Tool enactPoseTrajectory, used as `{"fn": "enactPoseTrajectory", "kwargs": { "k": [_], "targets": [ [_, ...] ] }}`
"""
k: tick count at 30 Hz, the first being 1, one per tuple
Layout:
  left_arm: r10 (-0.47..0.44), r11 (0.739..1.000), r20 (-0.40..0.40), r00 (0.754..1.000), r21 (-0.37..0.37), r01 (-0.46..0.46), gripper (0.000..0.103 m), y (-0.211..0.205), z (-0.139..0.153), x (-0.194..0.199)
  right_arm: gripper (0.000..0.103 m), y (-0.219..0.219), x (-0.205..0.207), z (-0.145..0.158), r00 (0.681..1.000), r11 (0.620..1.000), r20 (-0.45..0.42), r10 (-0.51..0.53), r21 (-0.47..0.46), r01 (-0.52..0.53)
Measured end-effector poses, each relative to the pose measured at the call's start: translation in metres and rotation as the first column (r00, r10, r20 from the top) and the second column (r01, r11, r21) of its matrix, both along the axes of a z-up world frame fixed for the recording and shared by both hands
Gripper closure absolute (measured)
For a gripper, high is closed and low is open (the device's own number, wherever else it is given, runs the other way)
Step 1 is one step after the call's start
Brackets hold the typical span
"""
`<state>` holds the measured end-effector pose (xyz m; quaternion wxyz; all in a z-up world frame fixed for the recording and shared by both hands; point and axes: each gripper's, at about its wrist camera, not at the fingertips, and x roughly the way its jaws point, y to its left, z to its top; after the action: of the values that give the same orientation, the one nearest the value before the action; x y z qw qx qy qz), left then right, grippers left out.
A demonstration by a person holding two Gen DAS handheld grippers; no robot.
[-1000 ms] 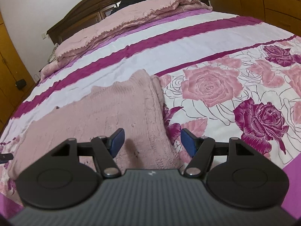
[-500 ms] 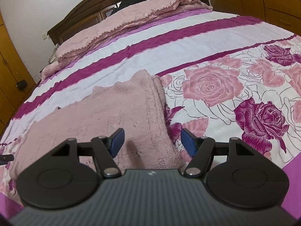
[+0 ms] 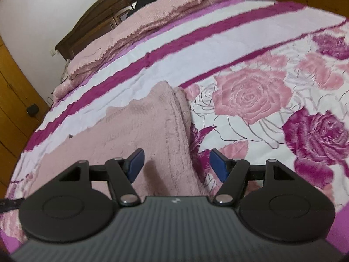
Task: Fold small clothes
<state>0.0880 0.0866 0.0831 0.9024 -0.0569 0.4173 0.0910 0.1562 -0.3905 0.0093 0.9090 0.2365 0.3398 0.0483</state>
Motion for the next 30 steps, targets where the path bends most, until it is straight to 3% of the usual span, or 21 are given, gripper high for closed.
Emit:
{"fn": "enactPoseTrajectory", "kwargs": {
  "k": [11,14,18,19,24,30],
  "targets": [
    [0.022,1.0,-0.024,0.999,0.007,-0.022,0.037,0.004,-0.009,-0.004,0.034,0.005,0.016,-0.02,0.993,0.987,0.05,0.106,0.113,-0.111],
    [0.024,1.0,-0.021,0.999,0.005,-0.024,0.037,0.004,-0.008,-0.005,0.043,0.007,0.017,-0.029,0.994,0.977,0.08,0.079,0.192,-0.093],
    [0.021,1.0,-0.013,1.0,0.007,-0.021,0.037,0.004,-0.005,-0.009,0.073,0.007,0.017,-0.035,0.996,0.953,0.08,0.039,0.296,-0.061],
    [0.02,1.0,-0.012,1.0,0.007,-0.02,0.037,0.005,-0.004,-0.01,0.075,0.005,0.016,-0.036,0.997,0.945,0.076,0.024,0.323,-0.047],
    [0.023,1.0,0.008,1.0,0.012,-0.023,0.037,0.011,0.002,-0.018,0.079,0.004,0.01,-0.021,0.994,0.899,0.109,-0.024,0.437,-0.027],
    [0.032,0.999,0.033,0.999,0.015,-0.032,0.037,0.023,0.01,-0.028,0.079,0.043,0.014,0.026,0.979,0.918,0.202,0.034,0.38,-0.11]
  ]
}}
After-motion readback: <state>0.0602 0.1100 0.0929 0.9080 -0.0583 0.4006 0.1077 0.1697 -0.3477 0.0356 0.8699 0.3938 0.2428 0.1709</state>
